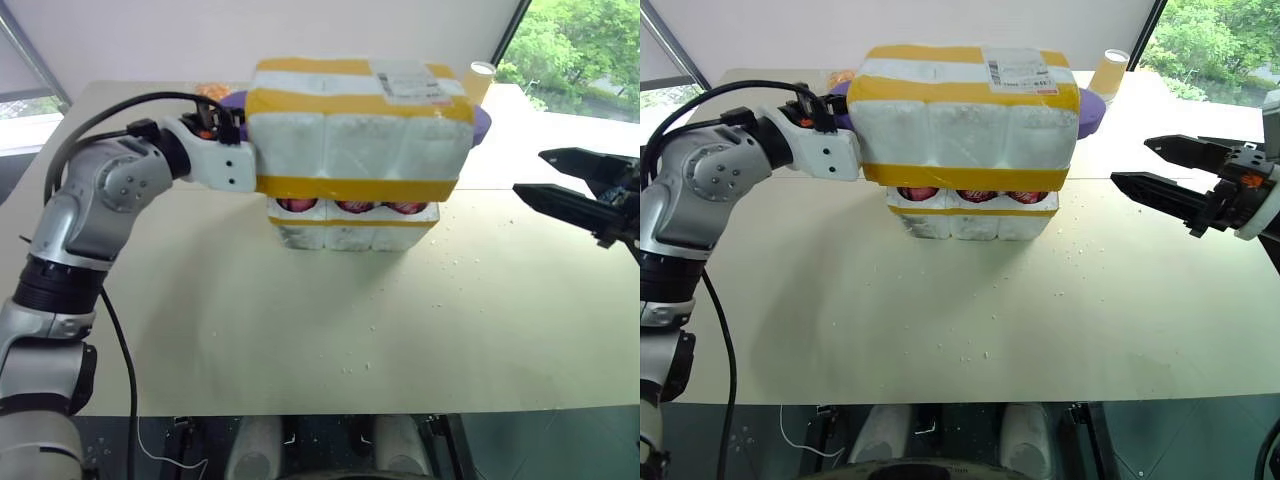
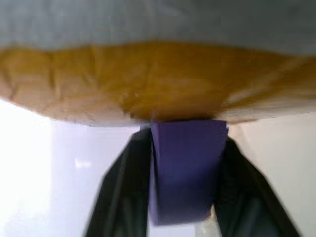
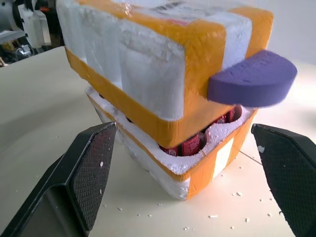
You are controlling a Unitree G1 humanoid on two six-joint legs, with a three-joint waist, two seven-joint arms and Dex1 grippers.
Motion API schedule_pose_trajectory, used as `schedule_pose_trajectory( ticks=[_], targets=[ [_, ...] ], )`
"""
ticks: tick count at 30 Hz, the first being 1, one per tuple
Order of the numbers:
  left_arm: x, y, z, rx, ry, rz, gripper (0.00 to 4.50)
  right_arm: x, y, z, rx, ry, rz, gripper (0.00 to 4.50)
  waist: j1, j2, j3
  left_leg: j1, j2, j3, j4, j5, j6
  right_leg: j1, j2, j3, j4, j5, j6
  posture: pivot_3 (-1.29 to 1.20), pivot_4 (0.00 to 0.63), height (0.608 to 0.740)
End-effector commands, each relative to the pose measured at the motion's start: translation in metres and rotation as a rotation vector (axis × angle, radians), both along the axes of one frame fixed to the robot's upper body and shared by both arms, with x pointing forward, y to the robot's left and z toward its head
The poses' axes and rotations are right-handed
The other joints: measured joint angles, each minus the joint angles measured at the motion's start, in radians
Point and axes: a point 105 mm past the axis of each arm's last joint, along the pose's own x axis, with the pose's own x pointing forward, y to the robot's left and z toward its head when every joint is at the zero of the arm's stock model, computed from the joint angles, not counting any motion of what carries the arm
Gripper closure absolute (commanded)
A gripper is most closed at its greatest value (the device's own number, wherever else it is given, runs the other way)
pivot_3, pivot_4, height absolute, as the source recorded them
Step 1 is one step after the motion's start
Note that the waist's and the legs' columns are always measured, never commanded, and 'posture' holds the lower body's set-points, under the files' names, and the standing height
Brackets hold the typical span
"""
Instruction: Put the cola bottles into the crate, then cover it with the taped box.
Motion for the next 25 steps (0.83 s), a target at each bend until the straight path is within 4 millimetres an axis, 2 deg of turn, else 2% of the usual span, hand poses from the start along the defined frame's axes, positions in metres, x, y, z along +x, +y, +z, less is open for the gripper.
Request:
schedule_pose_trajectory(
  ticks=[1, 5, 8, 11, 13, 15, 17, 19, 22, 25],
  targets=[
    [-0.009, 0.009, 0.009, -0.038, -0.012, 0.022, 1.14, 0.000, 0.000, 0.005, -0.026, -0.031, 0.012, 0.00, 0.000, 0.000, 0.000, 0.000, 0.000, 0.000, 0.000, 0.000, 0.000, 0.000, 0.000, 0.000, 0.000, 0.000, 0.000, 0.00, 0.150, 0.740],
    [-0.018, 0.018, 0.003, -0.117, 0.069, 0.019, 1.14, 0.003, -0.003, 0.003, -0.041, -0.026, 0.014, 0.00, -0.001, 0.000, 0.000, 0.000, 0.000, 0.000, 0.000, 0.000, 0.000, 0.000, 0.000, 0.000, 0.000, 0.000, 0.000, 0.00, 0.150, 0.740],
    [-0.026, 0.030, 0.000, -0.237, 0.171, 0.020, 1.14, 0.006, -0.004, 0.001, -0.052, -0.018, 0.016, 0.00, -0.001, 0.000, 0.000, 0.000, 0.002, -0.001, 0.000, 0.000, 0.000, 0.000, 0.000, 0.000, 0.000, 0.000, 0.000, 0.00, 0.150, 0.740],
    [-0.041, 0.035, -0.002, -0.496, 0.390, -0.054, 1.14, 0.007, -0.005, -0.002, -0.065, -0.008, 0.023, 0.00, -0.001, 0.000, 0.000, 0.000, 0.003, -0.001, 0.001, 0.000, 0.000, 0.000, 0.000, 0.000, 0.000, 0.000, 0.000, 0.00, 0.150, 0.740],
    [-0.055, 0.045, -0.007, -0.714, 0.648, -0.106, 1.14, 0.007, -0.004, -0.004, -0.066, 0.002, 0.032, 0.00, -0.001, 0.000, 0.000, 0.000, 0.003, -0.001, 0.001, 0.000, 0.000, 0.001, 0.000, 0.000, 0.000, 0.000, 0.000, 0.00, 0.150, 0.740],
    [-0.079, 0.056, -0.018, -0.797, 0.923, -0.157, 1.14, 0.007, -0.005, -0.007, -0.073, 0.019, 0.042, 0.00, -0.006, 0.000, 0.000, 0.000, 0.003, -0.001, 0.001, 0.000, 0.000, 0.001, 0.000, 0.000, 0.000, 0.000, 0.000, 0.00, 0.150, 0.740],
    [-0.090, 0.069, -0.013, -0.895, 1.045, -0.181, 1.14, 0.007, -0.006, -0.012, -0.088, 0.046, 0.051, 0.00, -0.009, 0.001, 0.001, 0.001, 0.004, -0.001, 0.001, 0.000, 0.000, 0.001, 0.001, 0.000, 0.001, -0.001, 0.001, 0.00, 0.150, 0.740],
    [-0.095, 0.077, -0.004, -0.953, 1.091, -0.213, 1.14, 0.003, -0.007, -0.020, -0.106, 0.083, 0.070, 0.00, -0.002, 0.001, 0.001, 0.000, 0.004, -0.002, 0.001, 0.000, -0.001, 0.001, 0.001, -0.002, 0.001, -0.001, 0.001, 0.00, 0.150, 0.740],
    [-0.100, 0.085, -0.001, -0.966, 1.164, -0.199, 1.14, -0.003, -0.007, -0.031, -0.128, 0.128, 0.106, 0.00, 0.001, 0.001, 0.000, 0.001, 0.003, -0.004, 0.002, 0.000, -0.001, 0.003, 0.000, -0.002, 0.000, -0.001, 0.001, 0.00, 0.150, 0.740],
    [-0.096, 0.085, -0.002, -0.954, 1.169, -0.175, 1.14, -0.004, -0.005, -0.038, -0.133, 0.143, 0.118, 0.00, 0.001, 0.001, 0.000, 0.001, 0.001, -0.005, 0.002, 0.000, -0.001, 0.003, 0.000, -0.002, 0.000, -0.001, 0.001, 0.00, 0.150, 0.740]
  ],
)
